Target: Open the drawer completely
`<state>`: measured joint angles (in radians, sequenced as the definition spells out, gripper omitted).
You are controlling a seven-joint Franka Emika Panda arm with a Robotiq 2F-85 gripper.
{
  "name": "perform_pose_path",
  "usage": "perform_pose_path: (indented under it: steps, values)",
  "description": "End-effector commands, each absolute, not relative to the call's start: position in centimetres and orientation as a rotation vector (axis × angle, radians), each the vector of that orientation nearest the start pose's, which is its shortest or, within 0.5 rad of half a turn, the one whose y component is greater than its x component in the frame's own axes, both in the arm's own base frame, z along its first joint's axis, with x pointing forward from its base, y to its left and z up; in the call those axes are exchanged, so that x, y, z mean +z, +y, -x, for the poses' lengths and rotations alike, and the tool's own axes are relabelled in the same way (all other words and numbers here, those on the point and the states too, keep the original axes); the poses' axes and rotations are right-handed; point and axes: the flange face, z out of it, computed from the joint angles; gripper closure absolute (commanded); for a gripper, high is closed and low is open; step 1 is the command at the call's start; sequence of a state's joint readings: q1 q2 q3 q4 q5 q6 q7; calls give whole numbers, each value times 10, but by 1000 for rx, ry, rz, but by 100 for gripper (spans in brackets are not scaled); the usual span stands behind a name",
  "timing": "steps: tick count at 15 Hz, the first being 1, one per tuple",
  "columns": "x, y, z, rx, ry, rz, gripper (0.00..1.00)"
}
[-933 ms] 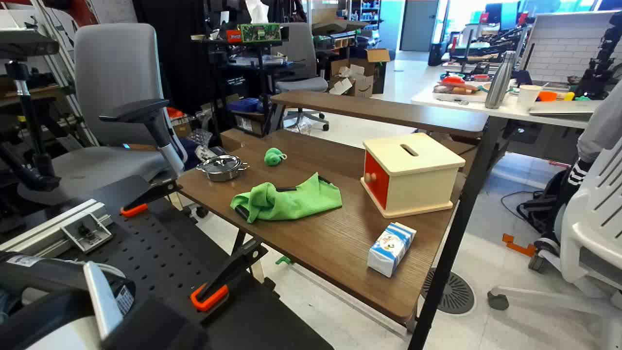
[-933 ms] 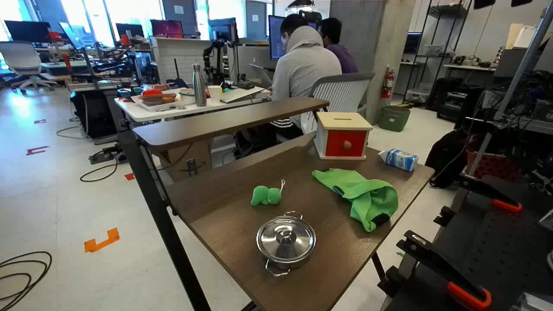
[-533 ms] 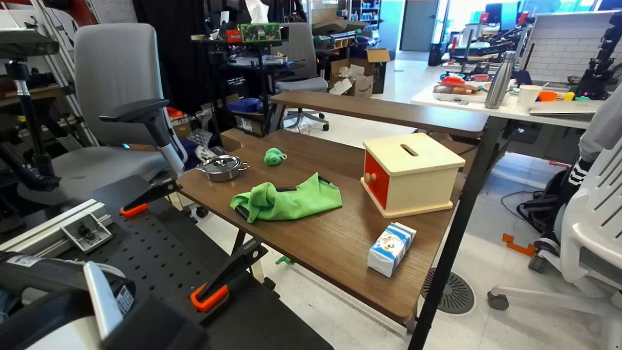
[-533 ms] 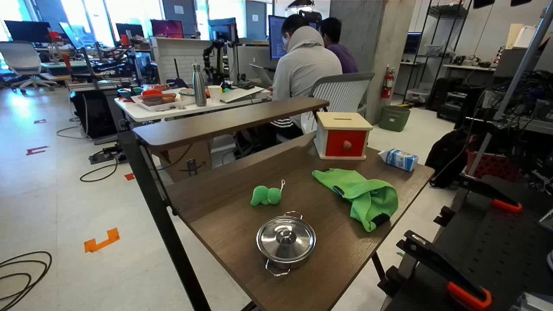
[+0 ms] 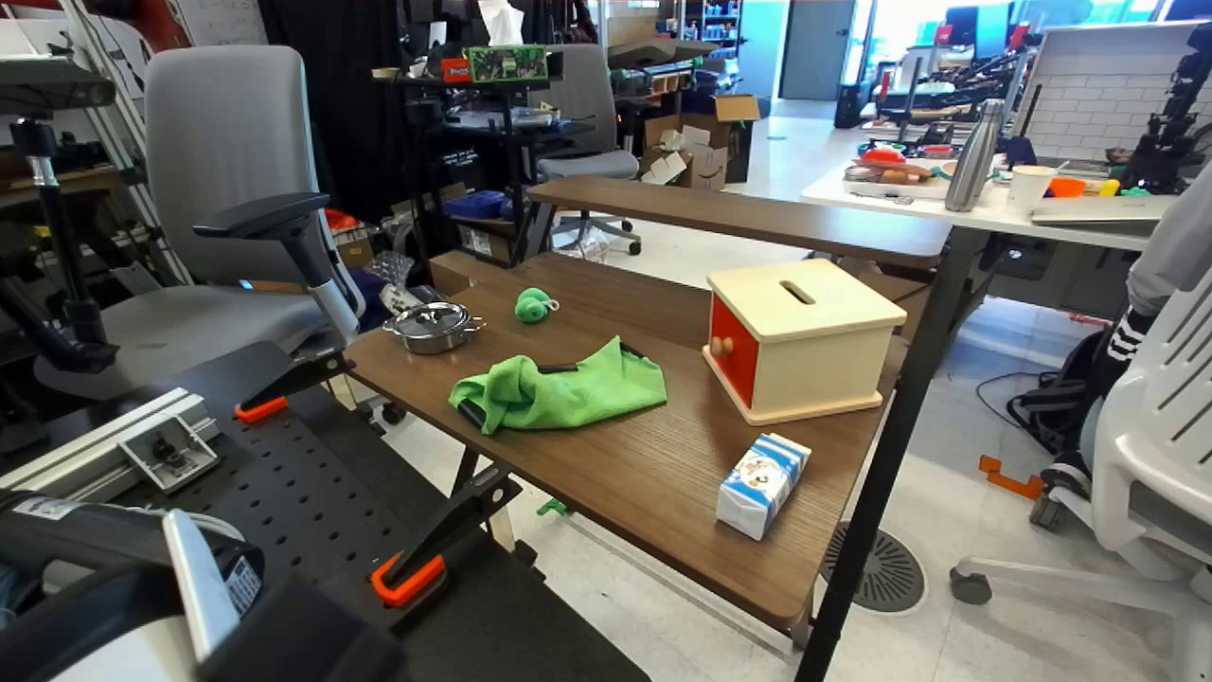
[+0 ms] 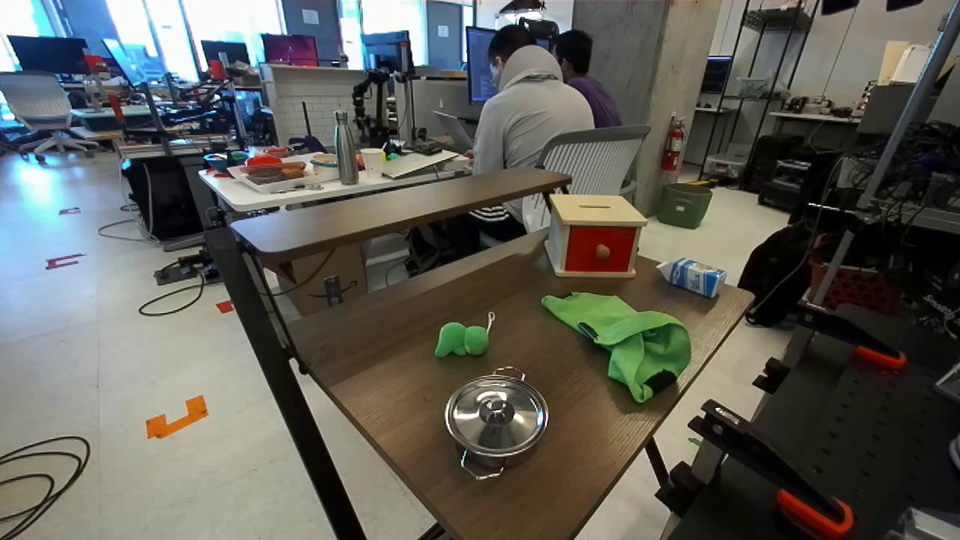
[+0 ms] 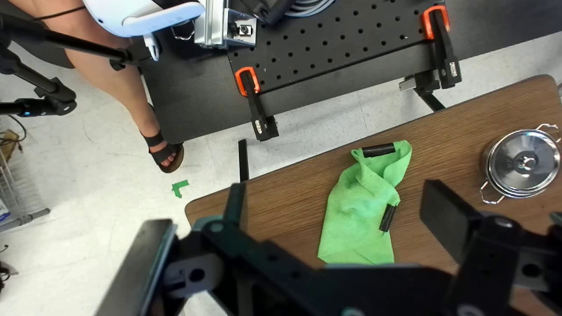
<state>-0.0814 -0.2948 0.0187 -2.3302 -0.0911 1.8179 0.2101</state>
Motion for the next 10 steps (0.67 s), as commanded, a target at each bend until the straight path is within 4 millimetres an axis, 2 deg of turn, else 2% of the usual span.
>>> perform_pose_path:
  steps: [1, 4, 10]
  values:
    - [434, -32, -432, 322, 417, 3219, 0]
    - [412, -28, -450, 149, 564, 3215, 0]
    - [334, -36, -488, -61, 794, 3196, 0]
